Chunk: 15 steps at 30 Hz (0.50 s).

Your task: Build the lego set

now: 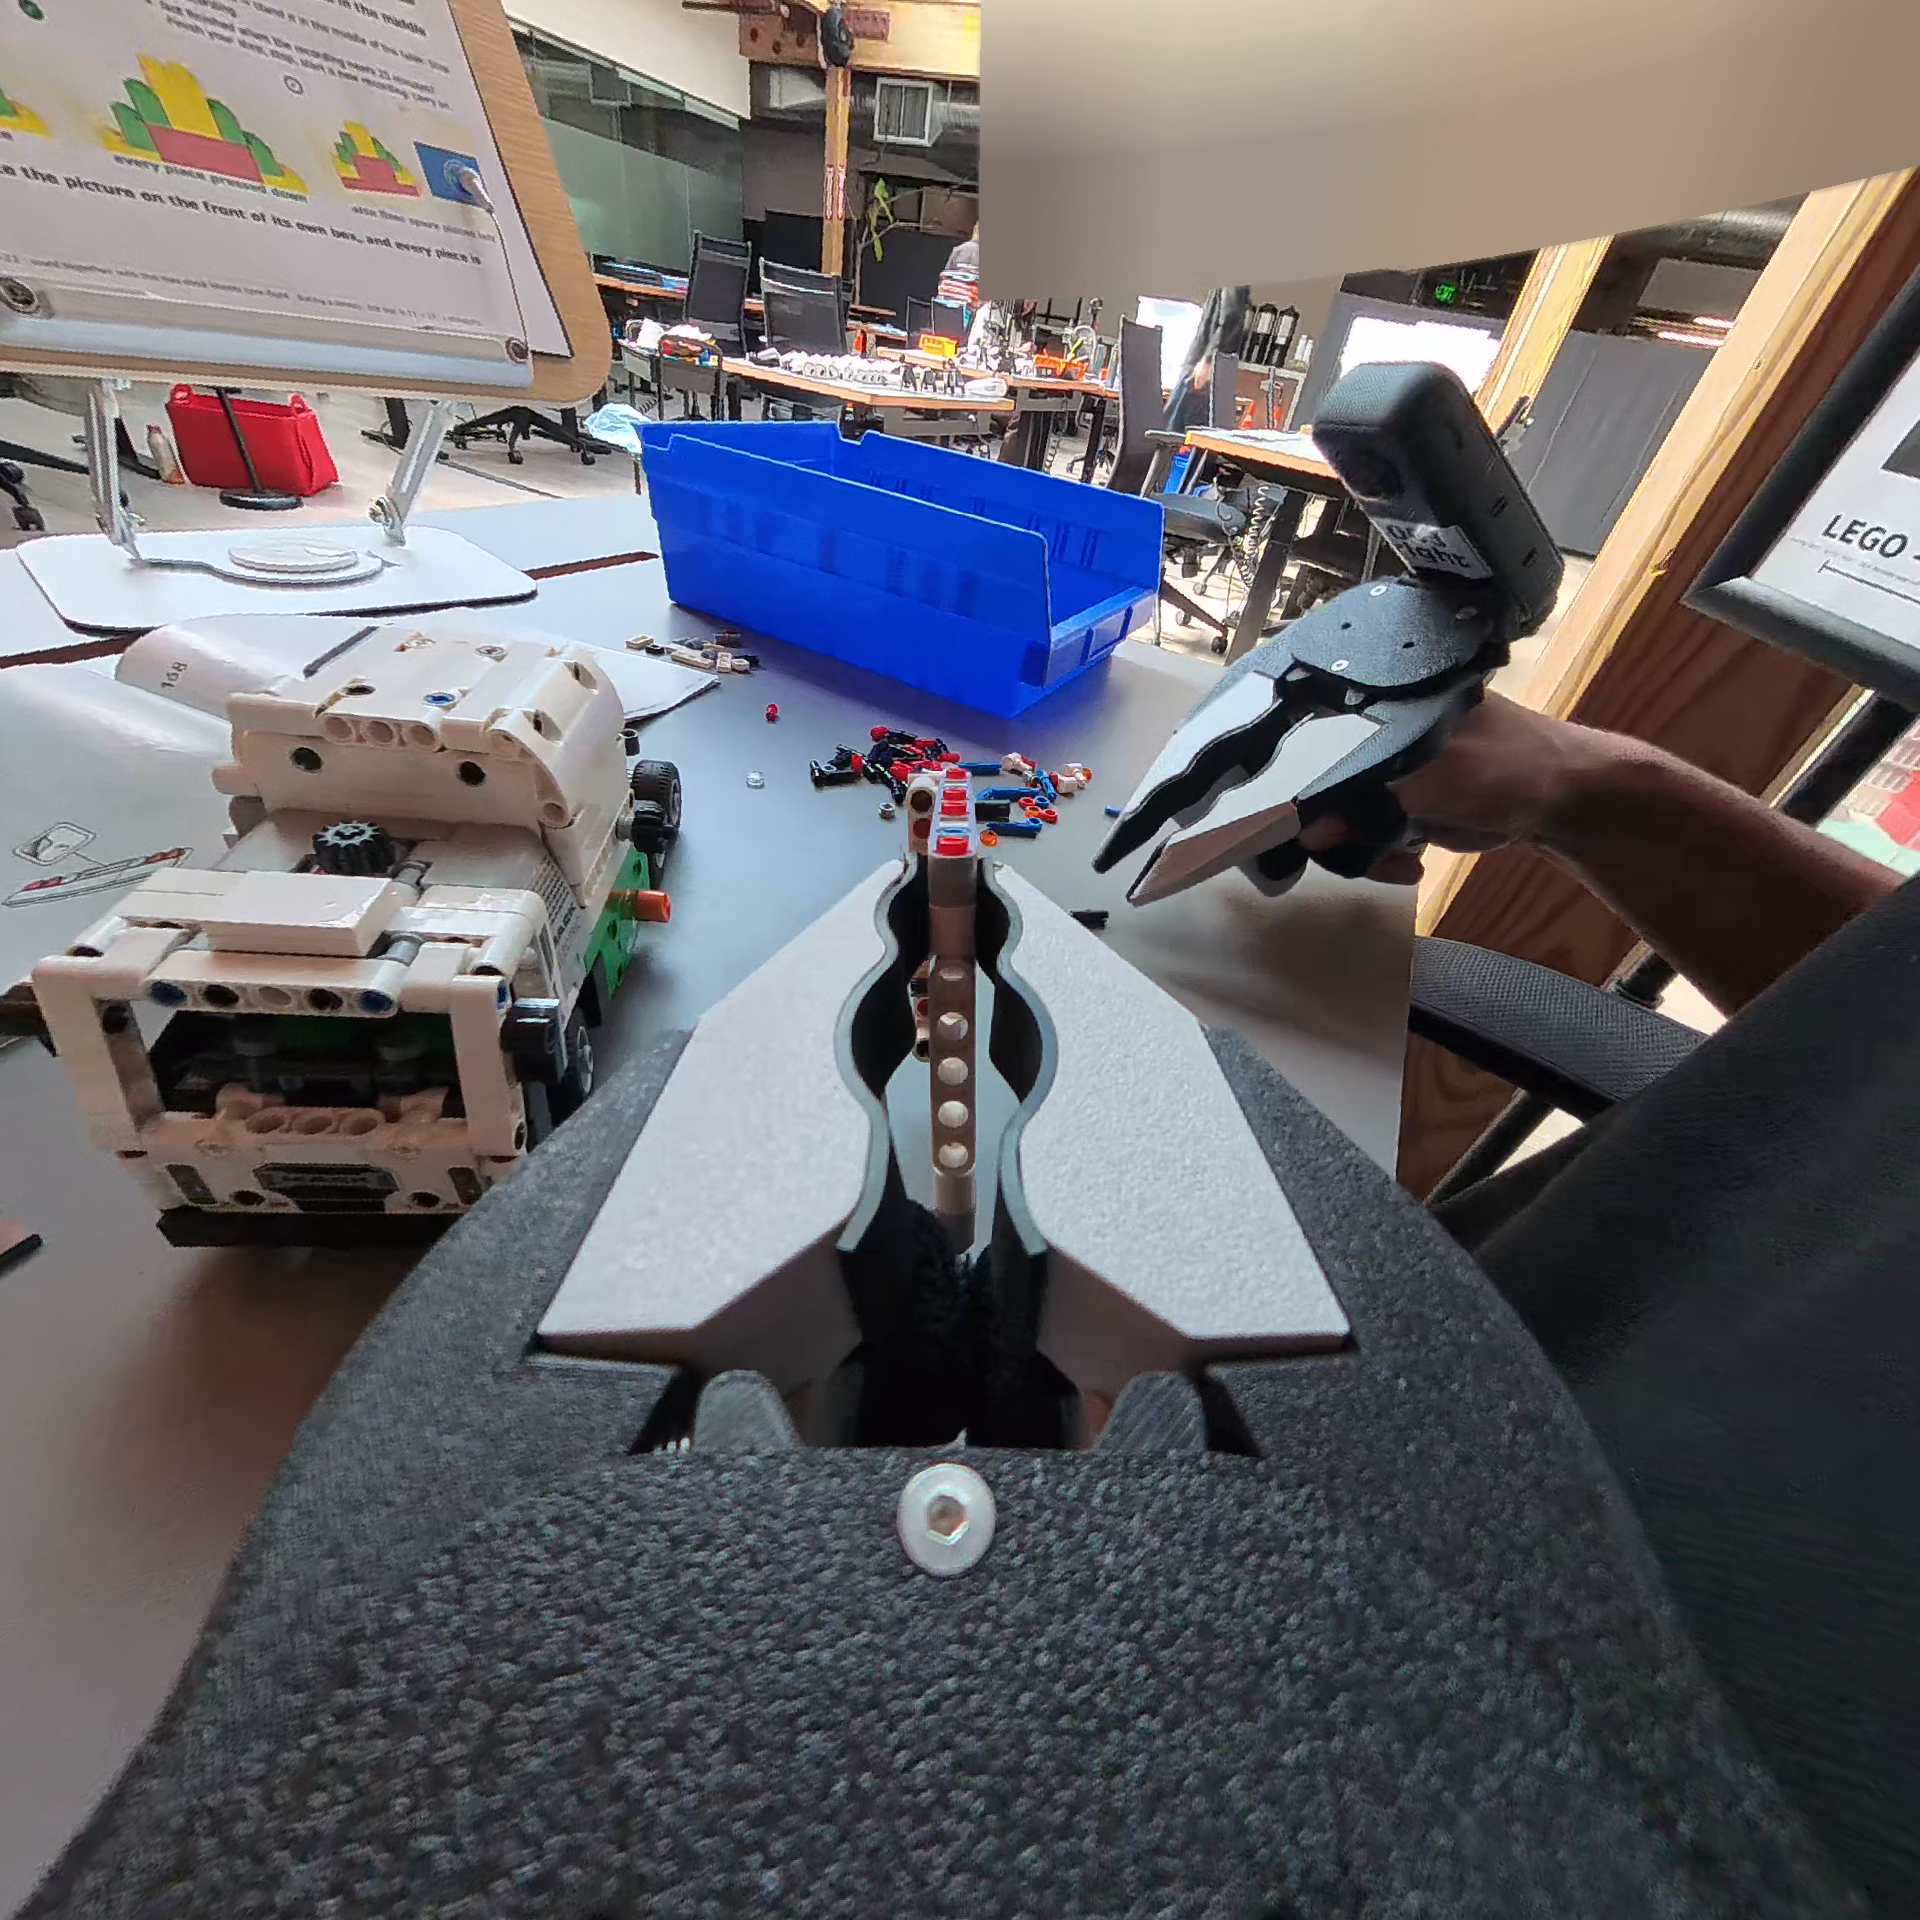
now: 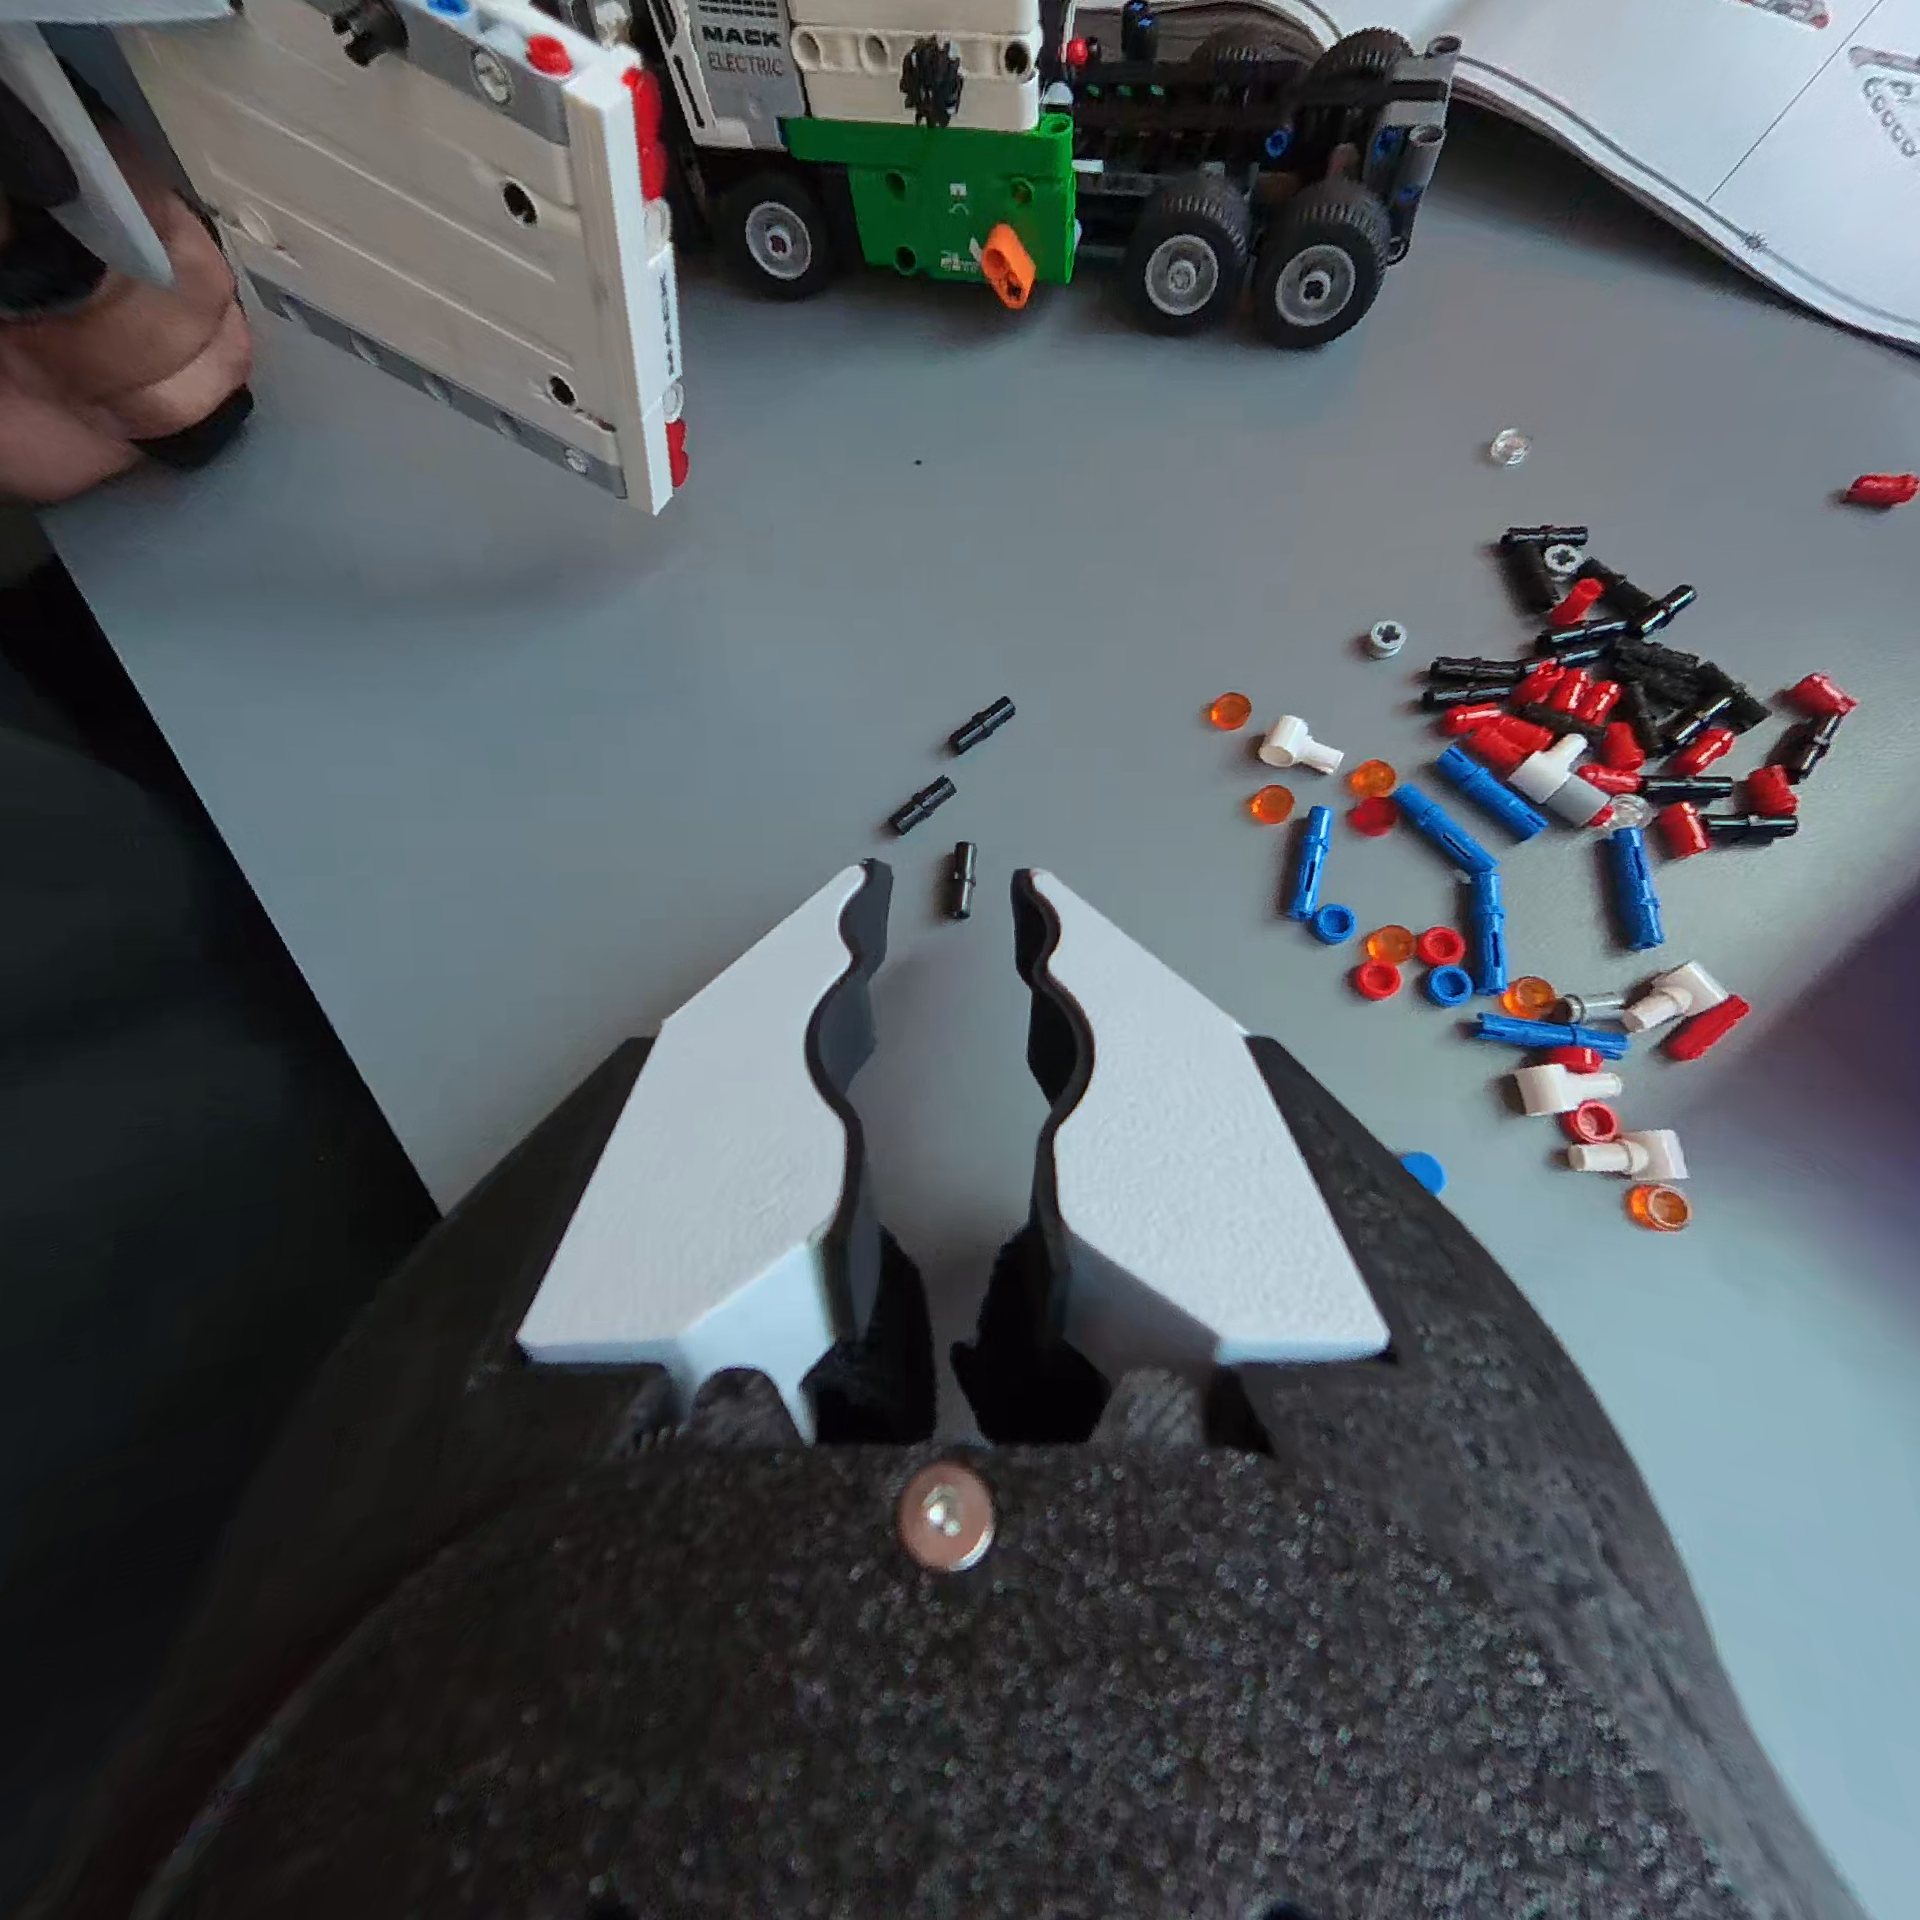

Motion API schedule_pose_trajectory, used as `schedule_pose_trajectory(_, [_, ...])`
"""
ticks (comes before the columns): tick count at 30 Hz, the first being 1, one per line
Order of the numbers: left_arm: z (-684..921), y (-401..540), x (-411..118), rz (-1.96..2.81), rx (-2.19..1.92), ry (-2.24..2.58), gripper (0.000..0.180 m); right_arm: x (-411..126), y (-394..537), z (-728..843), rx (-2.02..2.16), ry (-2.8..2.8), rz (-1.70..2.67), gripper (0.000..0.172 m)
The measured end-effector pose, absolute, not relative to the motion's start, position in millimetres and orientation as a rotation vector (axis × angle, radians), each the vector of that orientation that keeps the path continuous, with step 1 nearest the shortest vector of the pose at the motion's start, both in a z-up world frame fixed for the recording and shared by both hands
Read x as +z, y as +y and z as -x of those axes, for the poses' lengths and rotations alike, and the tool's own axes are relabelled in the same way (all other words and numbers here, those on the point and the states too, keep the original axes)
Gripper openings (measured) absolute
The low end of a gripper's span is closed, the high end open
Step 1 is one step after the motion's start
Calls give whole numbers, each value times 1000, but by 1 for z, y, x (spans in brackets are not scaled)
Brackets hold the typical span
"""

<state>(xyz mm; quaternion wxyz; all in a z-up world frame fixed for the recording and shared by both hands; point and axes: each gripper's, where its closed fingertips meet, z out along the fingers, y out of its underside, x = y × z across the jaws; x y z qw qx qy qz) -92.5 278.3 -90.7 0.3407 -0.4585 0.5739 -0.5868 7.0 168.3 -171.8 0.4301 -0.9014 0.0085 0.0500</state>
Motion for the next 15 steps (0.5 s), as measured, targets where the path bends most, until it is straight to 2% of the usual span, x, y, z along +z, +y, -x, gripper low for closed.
schedule_pose_trajectory(15, [91, 278, -92, 1196, -1516, 1496, 6, -189, 173, -2, -46, -64, 2294, 15])
